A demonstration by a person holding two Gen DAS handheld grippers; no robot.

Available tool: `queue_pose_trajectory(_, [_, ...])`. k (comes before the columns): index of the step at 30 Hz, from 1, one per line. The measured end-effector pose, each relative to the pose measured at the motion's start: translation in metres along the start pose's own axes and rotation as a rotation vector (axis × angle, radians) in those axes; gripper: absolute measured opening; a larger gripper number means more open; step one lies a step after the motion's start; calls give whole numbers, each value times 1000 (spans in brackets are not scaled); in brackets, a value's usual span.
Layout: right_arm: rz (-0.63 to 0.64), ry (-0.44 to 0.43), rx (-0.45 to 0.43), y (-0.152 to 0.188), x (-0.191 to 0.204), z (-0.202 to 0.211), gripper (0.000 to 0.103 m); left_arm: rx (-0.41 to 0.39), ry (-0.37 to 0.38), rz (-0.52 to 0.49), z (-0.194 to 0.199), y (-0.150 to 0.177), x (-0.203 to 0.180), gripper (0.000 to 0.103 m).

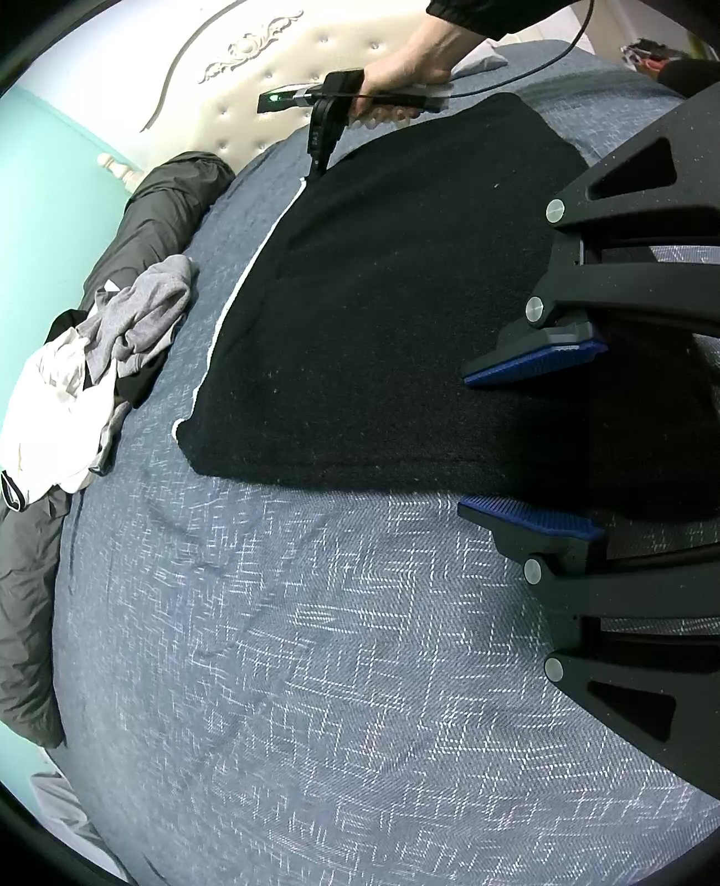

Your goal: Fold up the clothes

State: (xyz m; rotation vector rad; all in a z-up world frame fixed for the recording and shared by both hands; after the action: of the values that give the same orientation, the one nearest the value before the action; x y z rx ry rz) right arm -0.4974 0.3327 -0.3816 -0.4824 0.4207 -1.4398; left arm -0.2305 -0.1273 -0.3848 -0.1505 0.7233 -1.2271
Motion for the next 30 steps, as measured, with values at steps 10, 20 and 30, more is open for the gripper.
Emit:
queue_pose_trajectory(10, [77, 18, -61, 7, 38, 53, 16, 3, 5, 12, 5, 1, 1, 45])
queue_pose_trajectory(20, [198, -301, 3, 95, 176, 131, 14, -58, 16, 15, 42, 8, 4, 45])
queue_pose_trajectory(30, [175, -279, 127, 181, 227, 124, 5, -78, 25, 32, 78, 29, 22, 45])
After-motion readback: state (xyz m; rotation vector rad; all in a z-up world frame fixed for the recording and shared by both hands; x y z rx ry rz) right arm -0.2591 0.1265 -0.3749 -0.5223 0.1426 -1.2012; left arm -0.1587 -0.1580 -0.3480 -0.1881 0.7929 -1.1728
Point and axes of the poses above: each gripper's, at about its wrist camera, not at the fingertips, and z roughly against the way its jaws point, x to its left, y to its underside, the point moved 6 cm from there along -z, roughly the way its jaws point, and after that the axes turned 5 degrees about z, right-handed, at the moved point
